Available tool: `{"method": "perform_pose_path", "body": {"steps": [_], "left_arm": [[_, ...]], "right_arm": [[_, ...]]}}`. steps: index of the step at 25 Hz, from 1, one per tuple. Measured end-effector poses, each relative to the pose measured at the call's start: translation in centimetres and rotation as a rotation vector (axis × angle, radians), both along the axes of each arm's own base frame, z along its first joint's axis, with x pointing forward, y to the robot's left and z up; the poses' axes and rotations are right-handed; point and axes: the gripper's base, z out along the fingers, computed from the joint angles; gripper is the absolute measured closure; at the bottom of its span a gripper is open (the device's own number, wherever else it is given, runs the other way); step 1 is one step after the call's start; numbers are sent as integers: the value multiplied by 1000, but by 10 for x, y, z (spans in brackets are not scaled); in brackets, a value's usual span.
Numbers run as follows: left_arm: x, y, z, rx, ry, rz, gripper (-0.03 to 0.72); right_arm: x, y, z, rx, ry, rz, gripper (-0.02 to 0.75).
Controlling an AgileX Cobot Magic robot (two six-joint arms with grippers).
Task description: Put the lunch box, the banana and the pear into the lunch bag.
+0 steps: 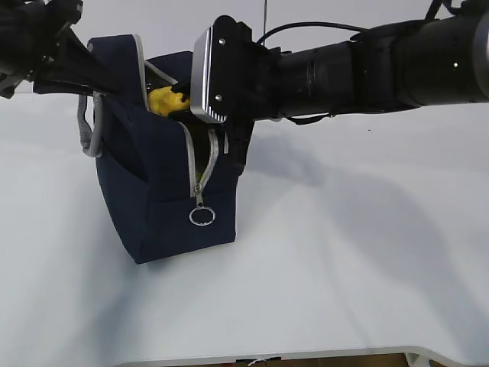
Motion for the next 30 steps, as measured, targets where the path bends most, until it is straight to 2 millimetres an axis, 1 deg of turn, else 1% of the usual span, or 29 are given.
{"method": "perform_pose_path", "body": {"steps": [12,18,21,24,30], "left_arm": [[0,0,0,4,-1,-4,691],[0,0,0,5,-1,-6,691],[0,0,0,5,-1,-6,691],[0,0,0,5,-1,-6,691],[0,0,0,5,-1,-7,691]], "right_arm": [[1,0,2,20,8,-14,335],[2,-2,3,9,2,-40,326],[4,-6,8,-8,-15,-87,325],[4,-11,18,-4,-15,-152,325],[4,-21,34,96,101,-313,325]]}}
